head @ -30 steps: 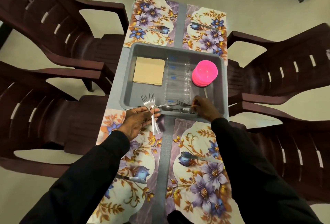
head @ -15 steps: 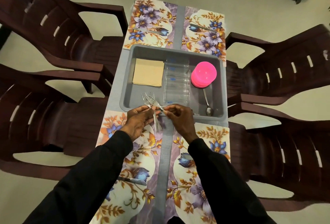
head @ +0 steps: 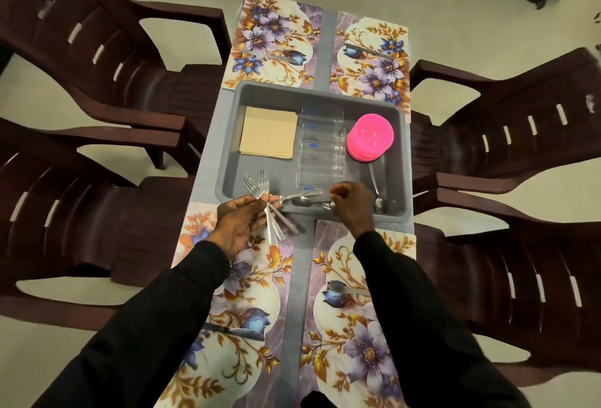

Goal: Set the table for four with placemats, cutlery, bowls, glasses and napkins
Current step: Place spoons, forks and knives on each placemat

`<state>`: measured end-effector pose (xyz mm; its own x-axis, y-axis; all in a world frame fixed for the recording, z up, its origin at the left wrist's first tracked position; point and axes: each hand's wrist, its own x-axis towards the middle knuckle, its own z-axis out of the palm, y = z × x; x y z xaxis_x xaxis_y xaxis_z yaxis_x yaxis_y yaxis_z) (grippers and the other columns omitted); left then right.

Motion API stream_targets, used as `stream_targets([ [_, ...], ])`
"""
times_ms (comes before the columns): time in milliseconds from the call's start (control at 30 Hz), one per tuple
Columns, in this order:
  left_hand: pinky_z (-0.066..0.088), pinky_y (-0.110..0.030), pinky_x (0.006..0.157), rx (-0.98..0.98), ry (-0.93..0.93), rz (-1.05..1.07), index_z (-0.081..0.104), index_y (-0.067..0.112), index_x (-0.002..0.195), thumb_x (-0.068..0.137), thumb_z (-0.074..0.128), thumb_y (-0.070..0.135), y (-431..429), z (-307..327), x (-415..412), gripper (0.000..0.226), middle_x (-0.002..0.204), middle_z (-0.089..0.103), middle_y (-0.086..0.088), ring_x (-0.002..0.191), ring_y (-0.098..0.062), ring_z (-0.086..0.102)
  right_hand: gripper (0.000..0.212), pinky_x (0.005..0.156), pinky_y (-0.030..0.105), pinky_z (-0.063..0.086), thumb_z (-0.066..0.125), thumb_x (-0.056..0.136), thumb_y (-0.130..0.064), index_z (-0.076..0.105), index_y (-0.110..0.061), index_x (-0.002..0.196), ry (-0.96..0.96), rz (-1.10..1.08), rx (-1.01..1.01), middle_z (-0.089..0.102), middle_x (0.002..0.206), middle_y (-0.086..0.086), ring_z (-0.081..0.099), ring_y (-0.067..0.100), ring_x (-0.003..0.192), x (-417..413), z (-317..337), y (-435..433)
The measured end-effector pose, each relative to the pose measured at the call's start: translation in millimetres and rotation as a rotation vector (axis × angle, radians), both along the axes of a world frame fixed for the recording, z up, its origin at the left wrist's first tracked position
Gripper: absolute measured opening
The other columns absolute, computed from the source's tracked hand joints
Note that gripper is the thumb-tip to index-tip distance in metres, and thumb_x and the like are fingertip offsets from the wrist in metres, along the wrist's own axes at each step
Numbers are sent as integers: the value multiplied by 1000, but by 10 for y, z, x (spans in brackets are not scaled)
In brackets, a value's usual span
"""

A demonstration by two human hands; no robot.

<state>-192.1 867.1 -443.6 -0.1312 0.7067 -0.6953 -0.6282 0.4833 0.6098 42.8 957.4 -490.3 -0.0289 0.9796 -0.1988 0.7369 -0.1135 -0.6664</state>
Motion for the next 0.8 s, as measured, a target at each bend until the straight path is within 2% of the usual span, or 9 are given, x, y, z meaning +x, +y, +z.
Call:
stream_targets([
  [133, 63, -28, 74, -6, -13, -13, 73, -3, 99, 95, 64, 1, -21, -11, -33, 11, 108, 76, -20, 91, -25, 77, 8, 74, 31, 57, 74, 76, -5, 71, -11, 78, -279, 40, -218, 73, 80, 7, 70, 22, 77, 326, -416, 398],
  [200, 64, -30, 76, -10, -20, -9, 70, -7, 108, 95, 64, 3, -29, -19, -40, 17, 109, 75, -20, 94, -25, 77, 11, 70, 41, 63, 79, 71, -9, 68, -11, 68, -352, 75, -299, 70, 69, 7, 71, 24, 68, 425, -623, 528],
  [267, 62, -34, 85, -19, -22, -13, 70, -5, 111, 96, 64, 5, -33, -33, -55, 19, 110, 75, -20, 99, -27, 75, 14, 68, 41, 62, 82, 70, -11, 70, -8, 65, -366, 102, -336, 70, 64, 9, 71, 25, 66, 462, -734, 609],
  [333, 60, -35, 90, -15, -10, -31, 72, 0, 109, 97, 64, 8, -39, -49, -82, 17, 111, 75, -19, 102, -27, 75, 16, 66, 34, 57, 85, 71, -16, 73, -6, 69, -366, 120, -371, 70, 67, 10, 72, 27, 73, 407, -616, 610],
  [433, 62, -31, 85, -7, -8, -32, 72, 1, 108, 97, 63, 6, -41, -70, -105, 15, 112, 75, -18, 98, -25, 76, 20, 71, 30, 47, 85, 78, -21, 75, -3, 83, -376, 180, -472, 72, 79, 9, 68, 25, 81, 408, -516, 624],
  [500, 63, -30, 81, -2, -9, -34, 73, 1, 108, 97, 64, 7, -39, -68, -104, 15, 111, 76, -18, 97, -25, 76, 22, 74, 30, 45, 82, 83, -23, 76, -3, 89, -384, 236, -537, 69, 82, 8, 63, 22, 82, 422, -487, 626],
  [667, 62, -34, 87, 5, -19, -32, 72, 0, 112, 97, 64, 7, -63, -57, -120, 19, 111, 75, -19, 101, -29, 75, 24, 79, 32, 47, 75, 89, -26, 75, -4, 96, -426, 329, -618, 69, 92, 9, 65, 26, 95, 443, -430, 661],
  [800, 59, -39, 94, -2, -28, -26, 70, -1, 116, 96, 65, 8, -75, -85, -179, 23, 114, 75, -19, 105, -29, 74, 19, 85, 33, 48, 65, 92, -10, 76, -5, 107, -443, 415, -656, 70, 103, 11, 64, 27, 103, 461, -294, 731],
])
